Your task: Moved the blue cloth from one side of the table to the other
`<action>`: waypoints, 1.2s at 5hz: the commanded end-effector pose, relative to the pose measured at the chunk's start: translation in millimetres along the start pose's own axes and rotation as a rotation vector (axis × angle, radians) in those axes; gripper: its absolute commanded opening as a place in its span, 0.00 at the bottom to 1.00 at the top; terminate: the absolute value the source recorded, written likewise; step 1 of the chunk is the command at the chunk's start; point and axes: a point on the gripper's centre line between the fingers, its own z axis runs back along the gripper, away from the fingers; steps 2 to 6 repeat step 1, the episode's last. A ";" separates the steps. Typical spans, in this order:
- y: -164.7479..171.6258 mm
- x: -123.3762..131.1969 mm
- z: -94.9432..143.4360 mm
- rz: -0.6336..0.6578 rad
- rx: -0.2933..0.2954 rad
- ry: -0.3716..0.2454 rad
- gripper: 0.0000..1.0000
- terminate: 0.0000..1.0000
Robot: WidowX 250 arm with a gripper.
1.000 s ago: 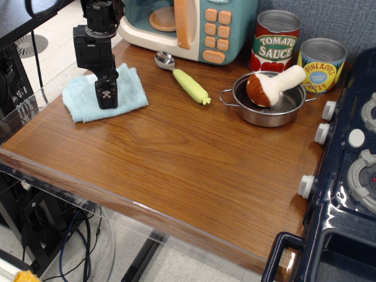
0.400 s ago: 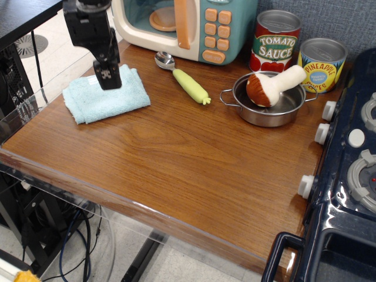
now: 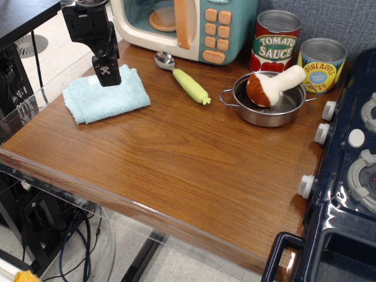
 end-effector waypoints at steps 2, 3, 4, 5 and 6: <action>3.9 9.6 21.5 0.007 -0.058 0.012 1.00 1.00; 3.9 9.6 21.5 0.007 -0.058 0.012 1.00 1.00; 3.9 9.6 21.5 0.007 -0.058 0.012 1.00 1.00; 3.9 9.6 21.5 0.007 -0.058 0.012 1.00 1.00; 3.9 9.6 21.5 0.007 -0.058 0.012 1.00 1.00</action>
